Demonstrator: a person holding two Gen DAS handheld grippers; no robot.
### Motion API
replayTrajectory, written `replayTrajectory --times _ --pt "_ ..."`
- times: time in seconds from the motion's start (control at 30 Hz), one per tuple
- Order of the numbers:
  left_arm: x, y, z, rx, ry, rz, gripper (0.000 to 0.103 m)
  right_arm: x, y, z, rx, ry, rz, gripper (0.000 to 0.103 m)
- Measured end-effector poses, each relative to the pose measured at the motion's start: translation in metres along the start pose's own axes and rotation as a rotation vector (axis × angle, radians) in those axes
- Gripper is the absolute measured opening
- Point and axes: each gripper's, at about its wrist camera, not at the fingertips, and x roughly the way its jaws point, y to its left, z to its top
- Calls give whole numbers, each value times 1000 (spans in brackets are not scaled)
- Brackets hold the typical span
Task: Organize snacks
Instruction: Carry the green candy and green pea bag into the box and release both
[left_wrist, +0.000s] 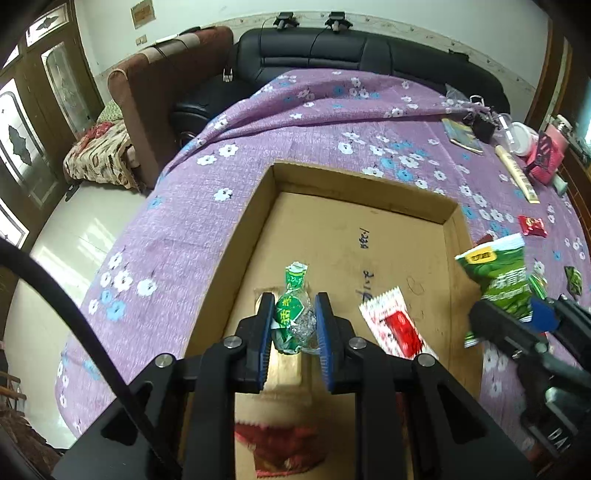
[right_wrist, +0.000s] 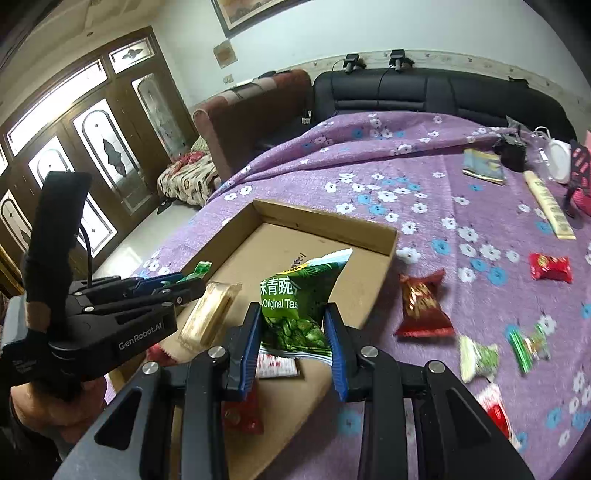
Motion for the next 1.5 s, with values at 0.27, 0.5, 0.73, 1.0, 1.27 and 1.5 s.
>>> replayTrajectory --times 0.27,0.5,0.73,1.0,1.27,1.5 --pt "31 -7 22 1 66 17 24 34 -9 4 -4 73 -4 32" --pt "57 -9 35 14 126 43 24 55 -9 5 -29 122 -17 32" --pt "70 -11 39 33 148 65 24 66 -7 9 -52 143 -29 32" --pt "69 -13 39 47 134 87 25 69 -3 9 -68 157 -40 35" --pt "65 -10 38 33 127 83 43 51 -2 8 -63 124 -61 56" --pt "47 -8 37 19 91 69 67 16 2 4 -55 66 -50 58"
